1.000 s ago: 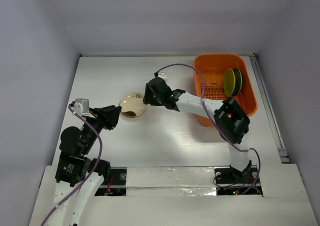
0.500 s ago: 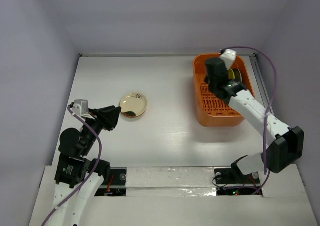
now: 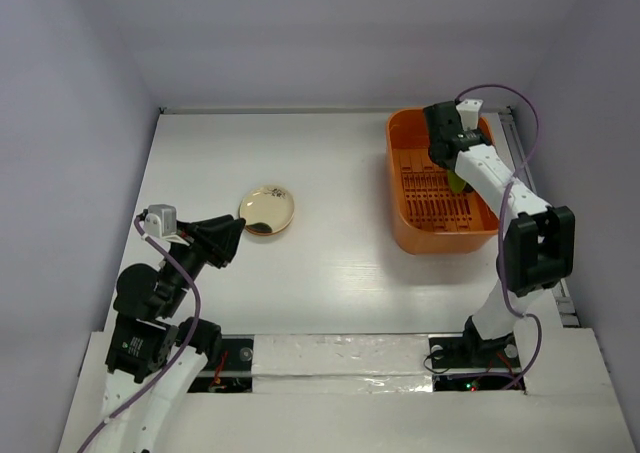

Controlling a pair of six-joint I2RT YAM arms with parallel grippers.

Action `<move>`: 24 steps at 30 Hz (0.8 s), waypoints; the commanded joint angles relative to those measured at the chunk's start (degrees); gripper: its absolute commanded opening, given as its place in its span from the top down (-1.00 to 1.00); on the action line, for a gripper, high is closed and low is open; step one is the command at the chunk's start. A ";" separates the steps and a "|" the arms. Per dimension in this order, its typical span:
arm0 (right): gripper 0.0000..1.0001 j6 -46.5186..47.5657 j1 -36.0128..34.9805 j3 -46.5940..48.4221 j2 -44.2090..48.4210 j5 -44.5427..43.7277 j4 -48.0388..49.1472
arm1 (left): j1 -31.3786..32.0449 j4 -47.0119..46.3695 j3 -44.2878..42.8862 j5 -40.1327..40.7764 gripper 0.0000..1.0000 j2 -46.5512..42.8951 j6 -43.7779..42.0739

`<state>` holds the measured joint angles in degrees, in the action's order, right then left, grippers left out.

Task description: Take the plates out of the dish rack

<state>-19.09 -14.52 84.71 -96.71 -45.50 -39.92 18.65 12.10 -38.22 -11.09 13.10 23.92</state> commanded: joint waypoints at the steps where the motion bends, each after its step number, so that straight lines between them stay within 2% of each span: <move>1: 0.15 3.10 1.51 4.58 -1.73 -2.58 -3.58 | 0.33 -1.82 -0.02 0.90 0.33 -0.80 0.34; 9: 0.18 7.13 2.66 9.24 -7.53 -4.86 -3.32 | 0.86 -1.46 -0.28 1.51 0.32 -0.80 0.25; 15: 0.29 8.98 2.66 11.26 -10.25 -5.04 -2.00 | 0.86 -1.46 -0.19 1.51 0.32 -0.54 0.34; 24: 0.62 10.39 2.66 11.80 -9.56 -4.78 -1.48 | 0.86 -1.64 -0.19 1.42 0.32 -0.18 0.34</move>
<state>-9.82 -12.05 94.21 -108.09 -48.86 -42.81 19.16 12.32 -38.22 -9.82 12.93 23.94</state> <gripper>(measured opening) 0.201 0.338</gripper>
